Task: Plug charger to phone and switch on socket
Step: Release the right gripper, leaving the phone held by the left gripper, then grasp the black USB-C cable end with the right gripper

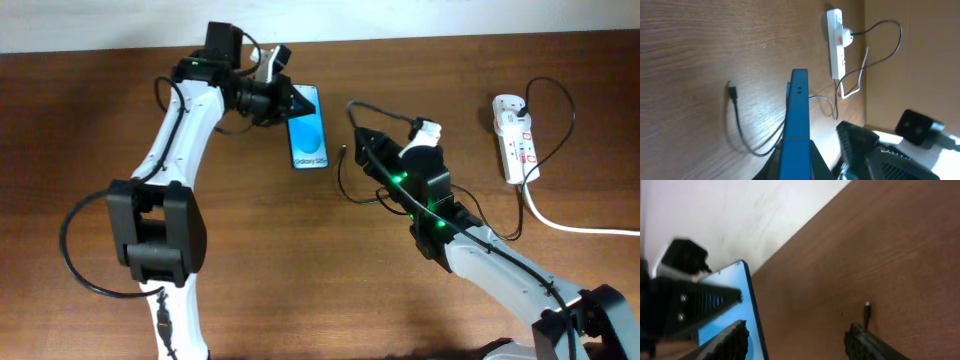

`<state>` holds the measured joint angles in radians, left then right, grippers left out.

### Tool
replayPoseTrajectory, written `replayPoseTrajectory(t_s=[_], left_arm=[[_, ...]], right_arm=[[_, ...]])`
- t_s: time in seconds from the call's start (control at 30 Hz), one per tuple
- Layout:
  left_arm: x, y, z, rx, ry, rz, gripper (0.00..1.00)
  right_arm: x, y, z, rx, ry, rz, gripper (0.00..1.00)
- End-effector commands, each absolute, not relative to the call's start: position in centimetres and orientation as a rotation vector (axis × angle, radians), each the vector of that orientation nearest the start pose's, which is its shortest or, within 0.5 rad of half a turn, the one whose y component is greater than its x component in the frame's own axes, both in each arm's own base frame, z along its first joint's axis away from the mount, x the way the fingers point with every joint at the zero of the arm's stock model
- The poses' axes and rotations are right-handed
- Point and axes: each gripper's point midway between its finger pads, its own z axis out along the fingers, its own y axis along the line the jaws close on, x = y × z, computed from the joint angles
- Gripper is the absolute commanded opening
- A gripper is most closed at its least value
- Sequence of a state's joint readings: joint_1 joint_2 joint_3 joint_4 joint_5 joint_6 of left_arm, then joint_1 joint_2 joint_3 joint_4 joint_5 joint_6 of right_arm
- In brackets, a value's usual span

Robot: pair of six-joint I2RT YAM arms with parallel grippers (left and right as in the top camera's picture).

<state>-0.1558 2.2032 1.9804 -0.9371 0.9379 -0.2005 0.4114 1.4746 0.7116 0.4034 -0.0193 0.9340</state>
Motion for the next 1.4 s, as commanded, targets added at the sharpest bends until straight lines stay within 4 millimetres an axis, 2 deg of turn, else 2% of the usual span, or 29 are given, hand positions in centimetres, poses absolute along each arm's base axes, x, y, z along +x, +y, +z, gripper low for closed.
replayPoseTrajectory(t_s=[0.0,0.07,0.17,0.23,0.33,0.43,0.53,0.63,0.7,0.8,1.0,1.23,1.37], left_arm=[[47.3,-19.6,19.9,0.359,2.391,-1.527,0.00],[48.0,-16.9,20.9,0.296,2.334,-1.583,0.00],[48.5,-14.4,21.2,0.226,2.314,-1.595,0.00],[48.7,-13.5,21.3,0.194,2.311,-1.600,0.00],[48.7,-13.2,21.2,0.180,2.314,-1.601,0.00],[48.6,-13.2,21.2,0.174,2.319,-1.605,0.00],[48.6,-13.2,21.2,0.150,2.328,-1.614,0.00],[48.6,-13.2,21.2,0.150,2.328,-1.614,0.00],[48.6,-13.2,21.2,0.150,2.328,-1.614,0.00],[48.6,-13.2,21.2,0.150,2.328,-1.613,0.00],[48.6,-13.2,21.2,0.150,2.328,-1.614,0.00],[48.6,-13.2,21.2,0.150,2.328,-1.613,0.00],[48.6,-13.2,21.2,0.150,2.328,-1.613,0.00]], right_arm=[[41.1,18.5,18.4,0.349,2.037,0.898,0.66],[41.5,17.5,18.9,0.323,2.125,0.813,0.66],[42.0,17.2,20.5,0.287,2.187,0.743,0.65],[42.8,17.5,21.1,0.248,2.222,0.706,0.64],[44.3,18.0,20.3,0.232,2.297,0.668,0.61],[46.4,18.7,17.9,0.248,2.382,0.636,0.51],[48.1,19.6,13.8,0.263,2.482,0.611,0.49],[48.4,20.1,9.5,0.311,2.564,0.618,0.41],[48.3,20.5,7.1,0.315,2.608,0.632,0.40],[48.4,21.2,4.6,0.307,2.643,0.666,0.37],[47.2,21.7,2.0,0.306,2.717,0.653,0.34],[45.6,22.1,0.9,0.297,2.767,0.636,0.34],[45.6,22.2,0.7,0.290,2.764,0.608,0.33]])
